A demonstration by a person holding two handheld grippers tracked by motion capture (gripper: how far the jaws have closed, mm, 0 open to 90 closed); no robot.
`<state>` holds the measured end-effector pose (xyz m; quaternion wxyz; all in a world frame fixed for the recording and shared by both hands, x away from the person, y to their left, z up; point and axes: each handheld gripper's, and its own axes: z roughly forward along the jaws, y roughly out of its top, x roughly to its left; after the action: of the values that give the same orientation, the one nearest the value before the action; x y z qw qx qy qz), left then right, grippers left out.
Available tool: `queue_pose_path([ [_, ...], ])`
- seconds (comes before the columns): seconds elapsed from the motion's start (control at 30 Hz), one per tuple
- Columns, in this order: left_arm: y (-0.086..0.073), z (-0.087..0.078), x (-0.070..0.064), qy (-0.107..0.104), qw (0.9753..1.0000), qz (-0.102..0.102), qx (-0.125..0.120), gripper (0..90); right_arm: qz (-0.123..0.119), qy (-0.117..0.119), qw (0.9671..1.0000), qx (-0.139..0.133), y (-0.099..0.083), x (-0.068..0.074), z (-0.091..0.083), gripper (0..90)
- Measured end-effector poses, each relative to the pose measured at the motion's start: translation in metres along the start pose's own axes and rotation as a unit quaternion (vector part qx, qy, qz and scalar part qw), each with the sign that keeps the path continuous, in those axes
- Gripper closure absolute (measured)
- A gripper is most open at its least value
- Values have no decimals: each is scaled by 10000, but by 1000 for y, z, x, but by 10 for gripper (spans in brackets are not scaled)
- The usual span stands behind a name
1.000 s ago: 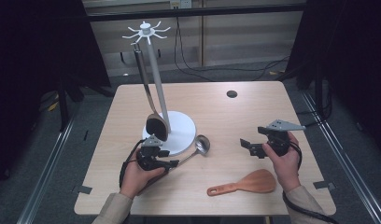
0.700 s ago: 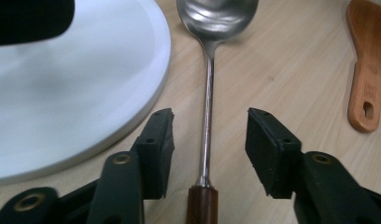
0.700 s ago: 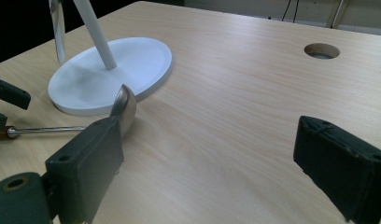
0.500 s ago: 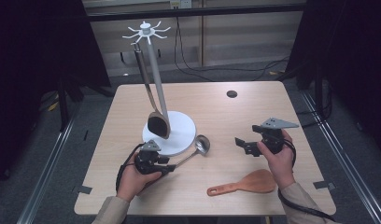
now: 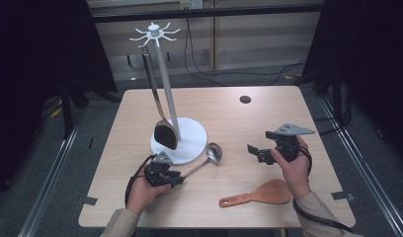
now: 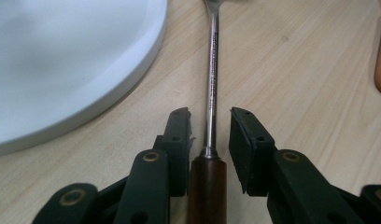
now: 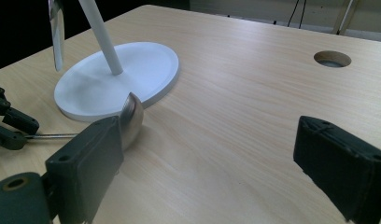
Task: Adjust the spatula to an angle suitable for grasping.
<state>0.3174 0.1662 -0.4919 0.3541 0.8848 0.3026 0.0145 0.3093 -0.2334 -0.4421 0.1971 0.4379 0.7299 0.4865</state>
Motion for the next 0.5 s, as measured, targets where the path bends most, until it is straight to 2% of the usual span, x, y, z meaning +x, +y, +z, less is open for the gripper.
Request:
queue_pose_path([
  [0.2, 7, 8, -1, -60, 9999, 106, -7, 730, 34, -45, 10000, 12, -2, -1, -3, 77],
  [0.27, 9, 10, -1, -7, 9999, 164, 13, 751, 11, -47, 10000, 31, -3, -1, -4, 77],
  [0.3, 10, 12, -1, -41, 9998, 156, -69, 765, 29, -58, 10000, 36, -3, -1, -5, 77],
  [0.33, 12, 13, -1, -3, 9997, 227, 20, 781, 26, -79, 10000, 29, -4, -2, -7, 77],
  [0.5, 16, 15, 0, 5, 9997, 236, 45, 772, 77, -152, 9999, 23, -7, -5, -13, 77],
])
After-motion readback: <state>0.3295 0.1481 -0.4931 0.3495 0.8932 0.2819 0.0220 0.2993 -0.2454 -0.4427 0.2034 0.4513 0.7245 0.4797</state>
